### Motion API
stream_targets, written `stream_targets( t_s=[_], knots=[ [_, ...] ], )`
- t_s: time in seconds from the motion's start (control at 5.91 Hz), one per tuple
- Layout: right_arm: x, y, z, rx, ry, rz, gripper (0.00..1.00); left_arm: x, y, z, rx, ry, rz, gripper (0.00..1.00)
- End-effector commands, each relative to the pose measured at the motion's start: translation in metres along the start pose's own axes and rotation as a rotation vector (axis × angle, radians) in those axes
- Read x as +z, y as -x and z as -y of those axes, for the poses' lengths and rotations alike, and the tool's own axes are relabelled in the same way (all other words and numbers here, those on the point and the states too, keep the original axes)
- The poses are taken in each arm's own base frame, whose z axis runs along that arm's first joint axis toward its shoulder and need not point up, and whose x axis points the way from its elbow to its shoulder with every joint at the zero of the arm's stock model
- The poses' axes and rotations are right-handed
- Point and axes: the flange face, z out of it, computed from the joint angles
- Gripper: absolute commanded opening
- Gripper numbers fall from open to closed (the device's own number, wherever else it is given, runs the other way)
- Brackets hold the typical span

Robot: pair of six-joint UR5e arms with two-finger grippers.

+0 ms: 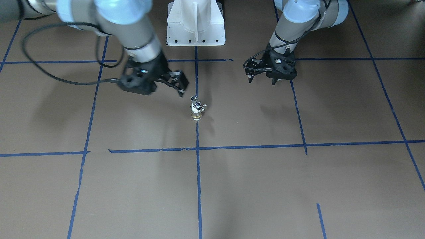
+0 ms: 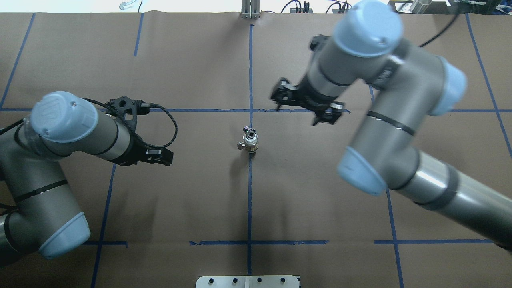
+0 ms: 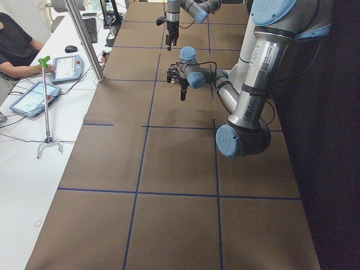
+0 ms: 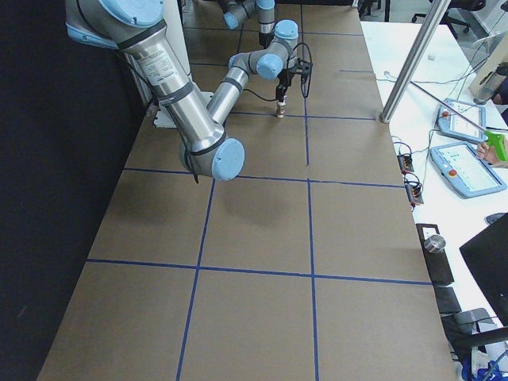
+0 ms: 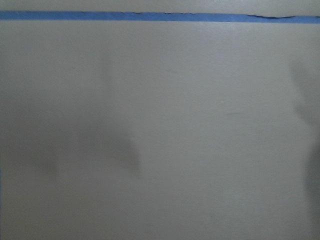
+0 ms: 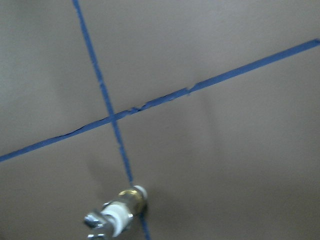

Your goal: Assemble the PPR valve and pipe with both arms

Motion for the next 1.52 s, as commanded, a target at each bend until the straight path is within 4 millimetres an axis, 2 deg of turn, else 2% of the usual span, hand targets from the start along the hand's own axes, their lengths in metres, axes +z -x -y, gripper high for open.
stream_targets(
  t_s=[0.0, 0.17, 0.34, 0.51, 0.68, 0.85, 1.02, 1.18, 1.35],
  knots=[
    [-0.041, -0.143, 0.05, -0.191, -0.062, -0.08, 1.0, 0.007, 0.078, 0.004, 0.151, 0.016, 0.096, 0.94],
    [-0.069, -0.225, 0.09, -0.289, -0.042, -0.113, 1.0, -0.001, 0.1, 0.011, 0.136, 0.023, 0.101, 0.99],
    [-0.081, -0.287, 0.116, -0.358, -0.02, -0.141, 1.0, -0.033, 0.14, 0.024, 0.095, 0.063, 0.037, 1.0],
    [-0.099, -0.337, 0.138, -0.403, 0.014, -0.108, 1.0, -0.071, 0.208, 0.04, 0.164, 0.046, 0.029, 1.0],
    [-0.114, -0.384, 0.144, -0.41, 0.013, -0.104, 1.0, -0.103, 0.267, 0.042, 0.17, 0.033, 0.011, 1.0],
    [-0.133, -0.428, 0.146, -0.434, -0.003, -0.118, 1.0, -0.124, 0.314, 0.039, 0.209, 0.039, -0.033, 1.0],
    [-0.139, -0.474, 0.135, -0.453, 0.005, -0.136, 1.0, -0.159, 0.382, 0.029, 0.204, -0.009, -0.019, 1.0],
    [-0.149, -0.532, 0.132, -0.487, 0.01, -0.152, 1.0, -0.176, 0.427, 0.006, 0.253, -0.032, 0.001, 1.0],
    [-0.142, -0.571, 0.127, -0.49, 0.036, -0.163, 1.0, -0.182, 0.457, -0.007, 0.262, -0.023, 0.021, 1.0]
  ],
)
